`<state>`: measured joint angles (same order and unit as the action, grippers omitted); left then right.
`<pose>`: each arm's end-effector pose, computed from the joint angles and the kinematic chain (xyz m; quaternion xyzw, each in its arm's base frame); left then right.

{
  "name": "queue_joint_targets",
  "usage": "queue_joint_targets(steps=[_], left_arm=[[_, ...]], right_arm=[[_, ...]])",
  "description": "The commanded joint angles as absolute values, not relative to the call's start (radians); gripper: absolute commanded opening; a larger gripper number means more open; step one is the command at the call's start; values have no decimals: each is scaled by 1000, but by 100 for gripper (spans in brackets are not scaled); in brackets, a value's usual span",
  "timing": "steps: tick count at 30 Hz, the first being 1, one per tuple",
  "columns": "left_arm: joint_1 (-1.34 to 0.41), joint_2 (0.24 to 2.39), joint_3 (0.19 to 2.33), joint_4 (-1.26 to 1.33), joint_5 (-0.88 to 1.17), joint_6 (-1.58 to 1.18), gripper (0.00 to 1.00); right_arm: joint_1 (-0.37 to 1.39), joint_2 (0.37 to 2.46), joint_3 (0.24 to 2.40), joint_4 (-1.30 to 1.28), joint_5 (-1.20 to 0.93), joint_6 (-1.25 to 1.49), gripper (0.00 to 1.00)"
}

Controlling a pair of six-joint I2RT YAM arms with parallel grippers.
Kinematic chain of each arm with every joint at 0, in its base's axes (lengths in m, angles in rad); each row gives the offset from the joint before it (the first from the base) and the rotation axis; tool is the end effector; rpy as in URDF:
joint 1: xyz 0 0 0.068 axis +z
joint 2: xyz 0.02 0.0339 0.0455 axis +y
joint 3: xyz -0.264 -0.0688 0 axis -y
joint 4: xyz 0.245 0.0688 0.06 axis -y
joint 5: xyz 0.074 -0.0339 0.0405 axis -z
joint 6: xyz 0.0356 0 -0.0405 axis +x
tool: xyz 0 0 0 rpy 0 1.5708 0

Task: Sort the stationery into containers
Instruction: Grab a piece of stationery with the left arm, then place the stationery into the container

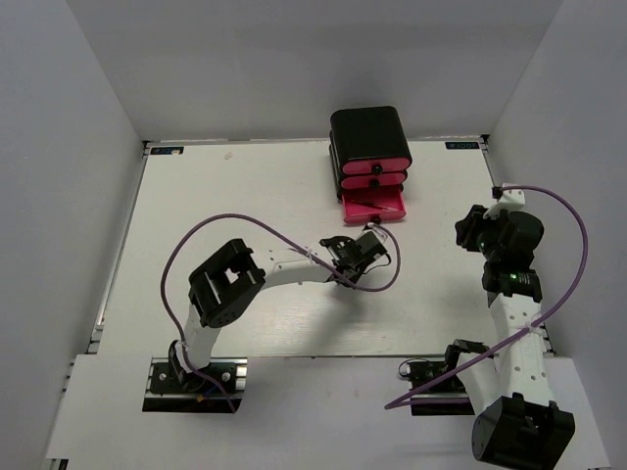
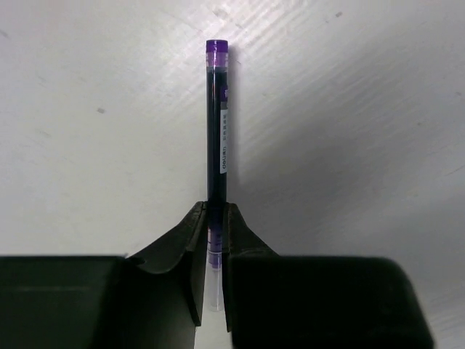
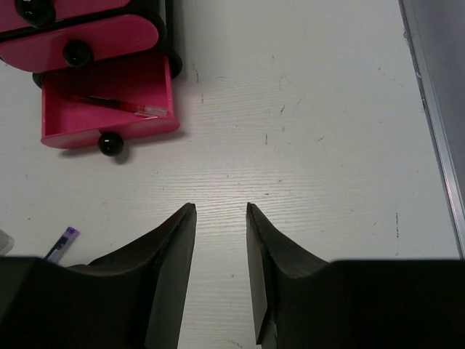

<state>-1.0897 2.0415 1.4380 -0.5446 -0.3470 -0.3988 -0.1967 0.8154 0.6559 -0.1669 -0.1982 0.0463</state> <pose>0.2049 -0.3664 0.1611 0.2920 0.9184 -0.0158 0.2663 0.1912 -0.0310 0.2911 0.0408 0.8096 0.0366 0.5844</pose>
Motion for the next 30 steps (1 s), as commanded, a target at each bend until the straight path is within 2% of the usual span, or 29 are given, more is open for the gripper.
queue_joint_targets(steps=[1, 10, 14, 23, 30], left_arm=[[-1054, 1913, 1419, -431, -345, -84, 0], [-1015, 1835, 1353, -102, -327, 414, 0], [-994, 1876, 1373, -2, -308, 580, 0], [-930, 2055, 1526, 173, -284, 663, 0], [-902, 2158, 1546, 383, -308, 693, 3]], right_arm=[[-204, 799, 640, -121, -229, 51, 40], [-206, 798, 629, -112, -250, 43, 40], [-204, 796, 629, -112, -255, 44, 40], [-206, 790, 627, -115, -261, 51, 40], [-203, 790, 627, -109, -258, 48, 40]])
